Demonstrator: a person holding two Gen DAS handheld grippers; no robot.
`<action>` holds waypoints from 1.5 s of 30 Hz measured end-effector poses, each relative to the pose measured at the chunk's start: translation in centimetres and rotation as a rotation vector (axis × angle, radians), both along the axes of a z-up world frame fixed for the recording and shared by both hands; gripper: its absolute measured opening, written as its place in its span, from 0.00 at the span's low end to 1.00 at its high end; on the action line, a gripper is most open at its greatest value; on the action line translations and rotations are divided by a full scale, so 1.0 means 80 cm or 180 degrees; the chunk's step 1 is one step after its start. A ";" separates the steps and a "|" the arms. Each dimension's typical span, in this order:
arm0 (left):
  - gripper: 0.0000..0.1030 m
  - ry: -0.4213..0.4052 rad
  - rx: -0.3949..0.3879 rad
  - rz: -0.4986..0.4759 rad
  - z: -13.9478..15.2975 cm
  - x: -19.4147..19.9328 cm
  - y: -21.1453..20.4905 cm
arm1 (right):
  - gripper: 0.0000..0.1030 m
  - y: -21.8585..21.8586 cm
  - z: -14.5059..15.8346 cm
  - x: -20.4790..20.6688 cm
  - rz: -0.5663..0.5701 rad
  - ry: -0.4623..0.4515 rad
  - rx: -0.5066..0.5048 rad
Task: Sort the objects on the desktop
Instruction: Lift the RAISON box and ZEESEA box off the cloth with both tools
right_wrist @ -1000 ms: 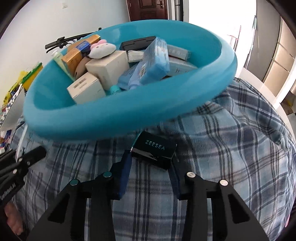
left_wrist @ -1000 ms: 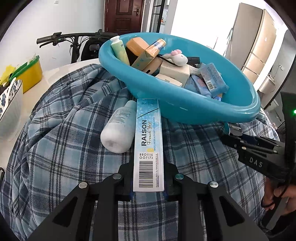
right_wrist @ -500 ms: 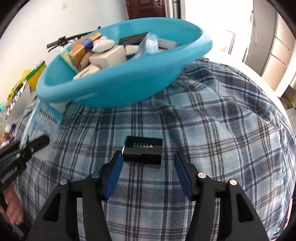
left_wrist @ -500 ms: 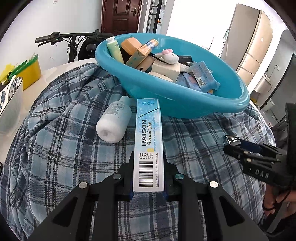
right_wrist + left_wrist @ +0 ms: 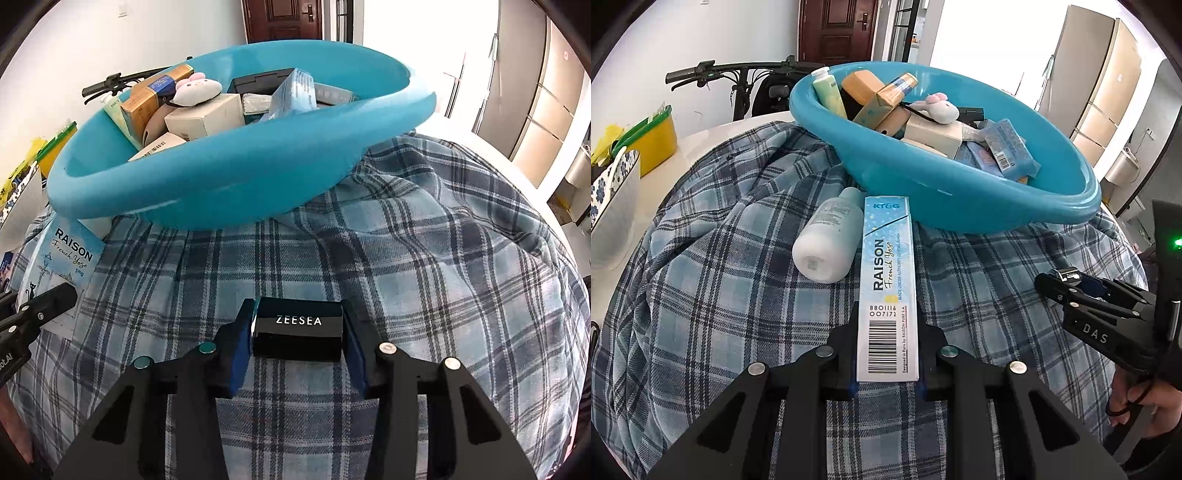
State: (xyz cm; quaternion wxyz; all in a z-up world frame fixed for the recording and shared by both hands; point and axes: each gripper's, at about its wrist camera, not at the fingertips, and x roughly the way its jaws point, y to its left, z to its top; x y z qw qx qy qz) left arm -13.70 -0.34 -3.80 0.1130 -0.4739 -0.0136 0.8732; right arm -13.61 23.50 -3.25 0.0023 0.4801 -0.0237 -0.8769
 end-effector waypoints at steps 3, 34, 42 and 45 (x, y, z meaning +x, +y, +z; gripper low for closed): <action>0.23 0.0012 0.0007 -0.0005 0.002 0.002 0.001 | 0.41 0.005 0.002 0.005 -0.0033 -0.0012 -0.0051; 0.23 0.0237 0.0058 0.0090 0.042 0.066 -0.010 | 0.41 -0.045 0.071 0.068 0.0262 0.0397 -0.0156; 0.23 0.0545 0.0039 0.0043 0.091 0.059 0.001 | 0.41 -0.047 0.125 0.073 0.0266 0.0788 -0.0144; 0.23 0.0704 0.0052 0.0048 0.114 0.057 0.004 | 0.41 -0.047 0.147 0.073 0.0266 0.0941 -0.0140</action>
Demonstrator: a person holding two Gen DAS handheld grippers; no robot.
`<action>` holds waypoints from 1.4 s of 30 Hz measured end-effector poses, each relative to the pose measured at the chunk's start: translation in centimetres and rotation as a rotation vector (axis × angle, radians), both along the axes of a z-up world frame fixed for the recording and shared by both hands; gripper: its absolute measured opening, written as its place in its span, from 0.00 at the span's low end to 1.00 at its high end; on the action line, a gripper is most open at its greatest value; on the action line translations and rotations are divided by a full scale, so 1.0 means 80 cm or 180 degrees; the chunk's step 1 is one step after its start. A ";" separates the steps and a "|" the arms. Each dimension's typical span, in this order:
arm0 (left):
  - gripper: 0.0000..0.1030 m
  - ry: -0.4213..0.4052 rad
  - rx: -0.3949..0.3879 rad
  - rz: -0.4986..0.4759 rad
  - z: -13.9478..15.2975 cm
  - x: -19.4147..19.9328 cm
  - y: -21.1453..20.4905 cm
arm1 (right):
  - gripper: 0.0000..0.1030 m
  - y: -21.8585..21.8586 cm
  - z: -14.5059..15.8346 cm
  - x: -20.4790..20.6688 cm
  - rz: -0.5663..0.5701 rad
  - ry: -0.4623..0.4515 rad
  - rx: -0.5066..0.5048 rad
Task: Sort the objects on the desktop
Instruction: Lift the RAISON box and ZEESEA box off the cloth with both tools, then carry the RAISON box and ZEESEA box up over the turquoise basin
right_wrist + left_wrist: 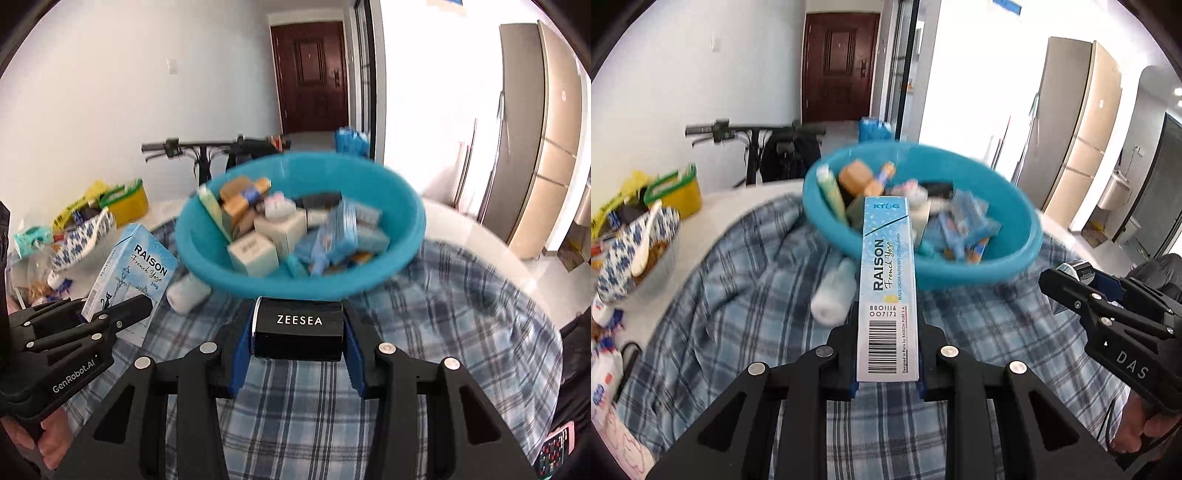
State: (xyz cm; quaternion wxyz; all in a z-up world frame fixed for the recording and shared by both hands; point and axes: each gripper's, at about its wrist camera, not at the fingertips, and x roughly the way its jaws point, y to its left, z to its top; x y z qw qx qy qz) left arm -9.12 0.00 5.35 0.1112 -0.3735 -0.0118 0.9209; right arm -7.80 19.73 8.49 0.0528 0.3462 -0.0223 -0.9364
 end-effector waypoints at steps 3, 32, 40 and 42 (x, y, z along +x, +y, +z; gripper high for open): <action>0.23 0.0176 -0.0007 0.0005 0.026 -0.001 0.006 | 0.41 0.004 0.023 0.001 -0.0013 0.0162 -0.0012; 0.23 0.1360 0.0248 -0.0162 0.192 -0.014 0.043 | 0.41 0.022 0.205 0.016 -0.0170 0.1727 -0.0069; 0.23 0.1649 0.0444 -0.0162 0.218 -0.025 0.047 | 0.41 0.018 0.230 0.018 -0.0143 0.2057 -0.0018; 0.23 0.1774 0.0413 -0.0124 0.223 -0.025 0.048 | 0.41 0.014 0.232 0.017 -0.0196 0.2122 -0.0019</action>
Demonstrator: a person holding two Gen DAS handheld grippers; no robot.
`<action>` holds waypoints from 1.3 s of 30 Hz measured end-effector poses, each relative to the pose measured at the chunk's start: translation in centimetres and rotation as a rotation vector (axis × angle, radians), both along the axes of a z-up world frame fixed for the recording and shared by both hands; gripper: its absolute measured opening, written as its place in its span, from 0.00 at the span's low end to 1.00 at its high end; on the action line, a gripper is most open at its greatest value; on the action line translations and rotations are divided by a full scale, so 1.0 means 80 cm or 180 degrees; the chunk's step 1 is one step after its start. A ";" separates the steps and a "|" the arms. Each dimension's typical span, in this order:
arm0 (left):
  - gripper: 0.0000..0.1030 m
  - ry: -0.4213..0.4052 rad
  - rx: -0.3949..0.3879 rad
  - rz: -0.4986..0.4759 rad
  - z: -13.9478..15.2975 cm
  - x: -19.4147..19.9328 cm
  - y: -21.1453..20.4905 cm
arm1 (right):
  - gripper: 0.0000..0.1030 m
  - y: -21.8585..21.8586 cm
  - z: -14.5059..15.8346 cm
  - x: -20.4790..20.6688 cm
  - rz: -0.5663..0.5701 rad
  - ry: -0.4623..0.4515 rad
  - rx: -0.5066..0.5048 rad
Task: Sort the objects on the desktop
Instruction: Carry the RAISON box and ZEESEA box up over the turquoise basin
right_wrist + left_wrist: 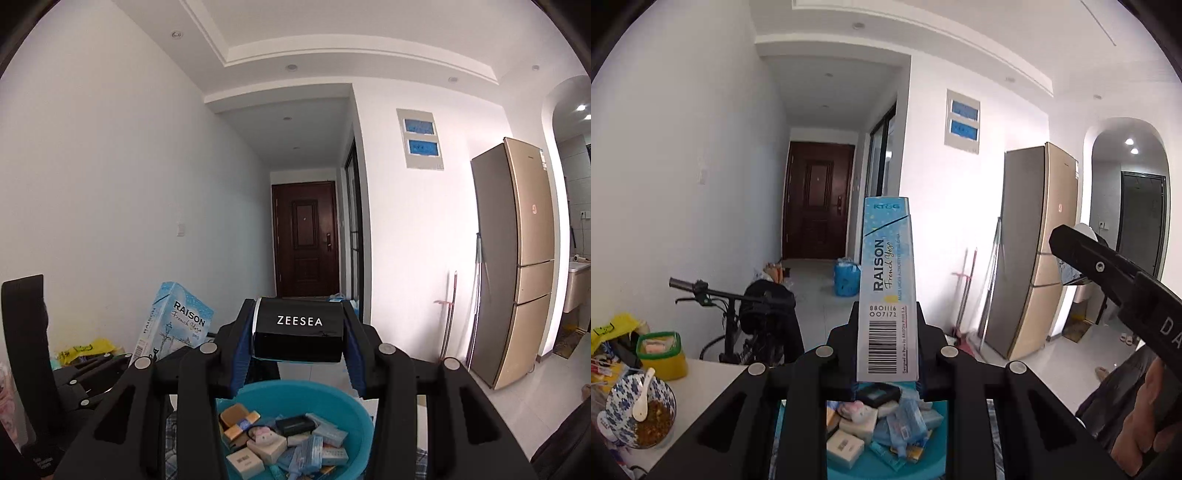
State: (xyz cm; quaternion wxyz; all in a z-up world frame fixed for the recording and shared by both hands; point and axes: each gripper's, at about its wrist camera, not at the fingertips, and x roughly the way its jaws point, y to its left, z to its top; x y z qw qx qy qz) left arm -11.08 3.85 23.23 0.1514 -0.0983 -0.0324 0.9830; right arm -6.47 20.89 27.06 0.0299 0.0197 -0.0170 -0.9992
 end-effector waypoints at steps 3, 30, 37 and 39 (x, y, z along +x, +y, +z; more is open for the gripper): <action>0.23 0.0117 -0.0040 0.0039 0.002 -0.003 0.001 | 0.41 -0.008 0.001 -0.004 0.0053 0.0052 0.0011; 0.23 0.0032 0.0070 0.0115 -0.020 -0.038 -0.015 | 0.41 0.025 -0.038 -0.049 0.0053 -0.0169 -0.0303; 0.23 0.0038 0.0088 0.0142 -0.021 -0.034 -0.016 | 0.41 0.022 -0.039 -0.055 0.0084 -0.0201 -0.0297; 0.23 0.0030 0.0092 0.0152 -0.022 -0.034 -0.018 | 0.41 0.021 -0.040 -0.057 0.0087 -0.0212 -0.0285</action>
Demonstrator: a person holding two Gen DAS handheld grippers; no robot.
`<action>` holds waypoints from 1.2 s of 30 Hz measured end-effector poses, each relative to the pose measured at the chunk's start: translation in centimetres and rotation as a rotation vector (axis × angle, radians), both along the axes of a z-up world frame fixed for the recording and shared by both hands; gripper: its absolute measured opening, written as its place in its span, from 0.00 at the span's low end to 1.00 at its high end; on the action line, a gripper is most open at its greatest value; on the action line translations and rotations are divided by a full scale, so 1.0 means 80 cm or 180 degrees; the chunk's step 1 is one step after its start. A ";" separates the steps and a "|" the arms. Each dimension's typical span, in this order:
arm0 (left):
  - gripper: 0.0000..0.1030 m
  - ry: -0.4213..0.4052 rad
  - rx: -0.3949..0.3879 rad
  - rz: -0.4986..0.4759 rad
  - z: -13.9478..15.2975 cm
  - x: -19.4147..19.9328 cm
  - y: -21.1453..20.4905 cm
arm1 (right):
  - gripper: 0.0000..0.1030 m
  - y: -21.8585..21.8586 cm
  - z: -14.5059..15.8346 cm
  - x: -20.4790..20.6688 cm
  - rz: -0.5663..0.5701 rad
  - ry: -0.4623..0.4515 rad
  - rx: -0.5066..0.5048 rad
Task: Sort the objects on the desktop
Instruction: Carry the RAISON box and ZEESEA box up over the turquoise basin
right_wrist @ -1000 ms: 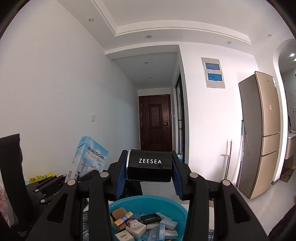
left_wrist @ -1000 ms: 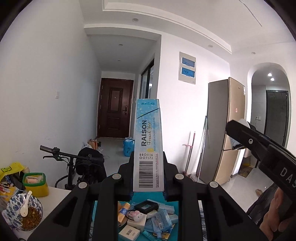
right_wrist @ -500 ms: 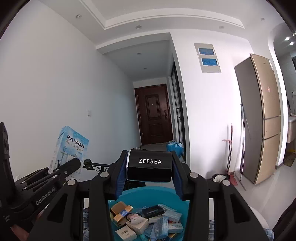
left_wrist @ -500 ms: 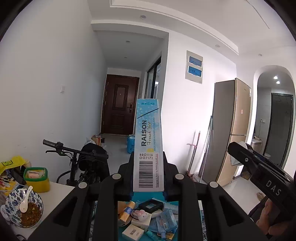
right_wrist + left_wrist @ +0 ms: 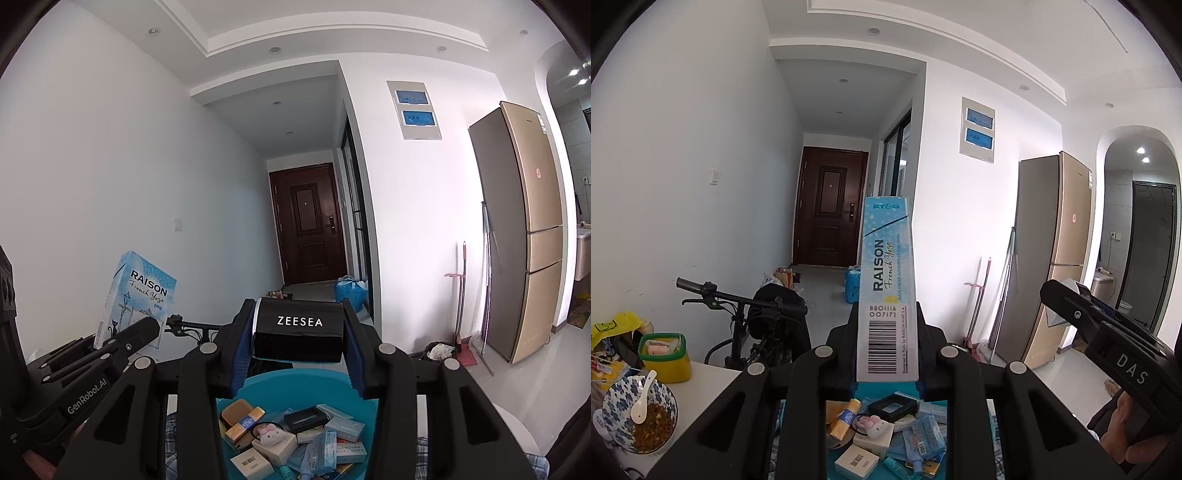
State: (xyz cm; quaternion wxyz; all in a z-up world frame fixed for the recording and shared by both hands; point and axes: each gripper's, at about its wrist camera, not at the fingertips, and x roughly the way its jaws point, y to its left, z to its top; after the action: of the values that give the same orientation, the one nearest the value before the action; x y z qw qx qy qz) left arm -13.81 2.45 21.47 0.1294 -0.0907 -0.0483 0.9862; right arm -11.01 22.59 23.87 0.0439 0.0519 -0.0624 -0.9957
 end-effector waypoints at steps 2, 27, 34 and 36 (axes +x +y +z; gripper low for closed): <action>0.23 -0.0015 0.0007 0.0014 0.000 -0.002 -0.001 | 0.41 -0.001 0.000 0.000 0.0004 -0.0001 0.0000; 0.23 -0.0647 -0.0188 0.0145 -0.051 -0.095 0.022 | 0.41 0.011 -0.038 -0.080 -0.0061 -0.0521 -0.0053; 0.23 -0.0887 -0.0250 0.0190 -0.077 -0.131 0.027 | 0.41 0.014 -0.059 -0.110 -0.0090 -0.0760 -0.0043; 0.23 -0.0960 -0.0293 0.0216 -0.087 -0.143 0.029 | 0.41 0.014 -0.066 -0.117 -0.0091 -0.0830 -0.0051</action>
State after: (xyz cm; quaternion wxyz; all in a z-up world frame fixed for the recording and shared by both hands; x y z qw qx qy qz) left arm -25.26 4.81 14.54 0.0831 -0.2420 -0.0251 0.9664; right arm -20.40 23.73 18.63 0.0216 0.1796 -0.0763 -0.9805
